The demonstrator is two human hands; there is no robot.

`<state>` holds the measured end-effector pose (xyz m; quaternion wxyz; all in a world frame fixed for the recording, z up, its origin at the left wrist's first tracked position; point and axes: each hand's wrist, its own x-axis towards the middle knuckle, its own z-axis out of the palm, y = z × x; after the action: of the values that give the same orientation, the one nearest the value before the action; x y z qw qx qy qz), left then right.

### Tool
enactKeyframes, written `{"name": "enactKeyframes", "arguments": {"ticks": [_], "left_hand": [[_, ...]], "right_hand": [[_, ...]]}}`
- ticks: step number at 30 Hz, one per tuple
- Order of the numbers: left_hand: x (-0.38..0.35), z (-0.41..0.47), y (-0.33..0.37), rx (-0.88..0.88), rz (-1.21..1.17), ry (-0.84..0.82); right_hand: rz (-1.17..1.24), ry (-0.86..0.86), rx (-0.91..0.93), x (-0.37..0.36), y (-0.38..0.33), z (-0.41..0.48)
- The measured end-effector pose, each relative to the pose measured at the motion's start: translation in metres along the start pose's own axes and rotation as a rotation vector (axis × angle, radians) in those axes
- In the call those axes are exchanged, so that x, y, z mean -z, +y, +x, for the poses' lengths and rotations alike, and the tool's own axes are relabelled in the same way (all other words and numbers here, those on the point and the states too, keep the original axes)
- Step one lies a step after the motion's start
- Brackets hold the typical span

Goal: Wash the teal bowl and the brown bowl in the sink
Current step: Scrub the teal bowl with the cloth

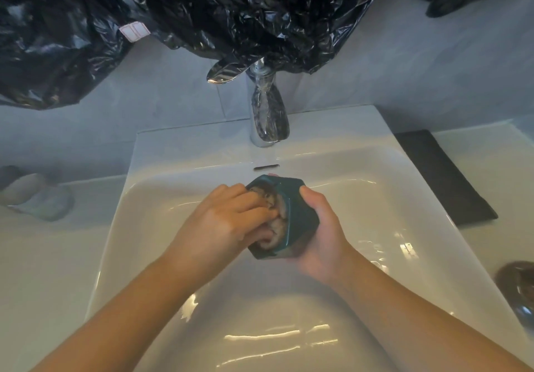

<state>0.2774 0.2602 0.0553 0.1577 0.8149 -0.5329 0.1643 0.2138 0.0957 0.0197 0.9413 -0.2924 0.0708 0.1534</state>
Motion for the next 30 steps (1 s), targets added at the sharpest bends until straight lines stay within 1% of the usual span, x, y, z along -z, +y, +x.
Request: {"name": "enactKeyframes", "arguments": {"ticks": [3, 6, 8, 9, 11, 13, 14, 16, 19, 23, 26, 28, 30], "left_hand": [[-0.008, 0.002, 0.009, 0.177, -0.017, 0.089], [-0.005, 0.005, 0.017, 0.325, -0.012, 0.132], [0.001, 0.004, 0.022, 0.366, -0.022, 0.145], [0.006, 0.002, 0.023, 0.334, -0.042, 0.153], [0.016, -0.001, 0.018, 0.155, -0.083, 0.119], [0.025, 0.0, 0.012, -0.051, -0.06, -0.015], [0.027, 0.001, 0.008, -0.11, -0.026, -0.082], [0.025, 0.006, 0.006, -0.122, 0.045, -0.14], [0.012, 0.012, 0.012, -0.012, 0.052, -0.074], [-0.003, 0.017, 0.012, 0.268, 0.032, 0.062], [-0.001, 0.019, 0.012, 0.414, 0.115, 0.069], [0.006, 0.017, 0.015, 0.435, 0.088, 0.073], [0.015, 0.01, 0.015, 0.321, -0.034, 0.098]], "right_hand": [[-0.002, -0.002, 0.007, -0.001, 0.001, 0.001], [-0.027, 0.017, -0.017, -0.001, 0.002, 0.001], [-0.023, 0.006, -0.006, 0.0, 0.001, 0.0], [-0.021, 0.006, 0.003, 0.001, 0.0, 0.0], [-0.011, -0.003, 0.004, 0.001, -0.001, 0.0], [-0.018, -0.01, -0.004, 0.0, -0.002, 0.0], [-0.028, -0.004, -0.008, 0.0, -0.002, 0.0], [-0.03, 0.011, -0.013, -0.001, -0.002, 0.0], [-0.003, 0.016, 0.0, -0.003, -0.003, -0.001], [-0.006, -0.001, 0.007, -0.002, 0.001, -0.001], [-0.033, -0.003, -0.004, -0.002, 0.002, 0.0], [-0.034, -0.01, -0.002, -0.003, 0.0, 0.0], [-0.01, -0.018, 0.004, -0.001, -0.002, 0.0]]}}
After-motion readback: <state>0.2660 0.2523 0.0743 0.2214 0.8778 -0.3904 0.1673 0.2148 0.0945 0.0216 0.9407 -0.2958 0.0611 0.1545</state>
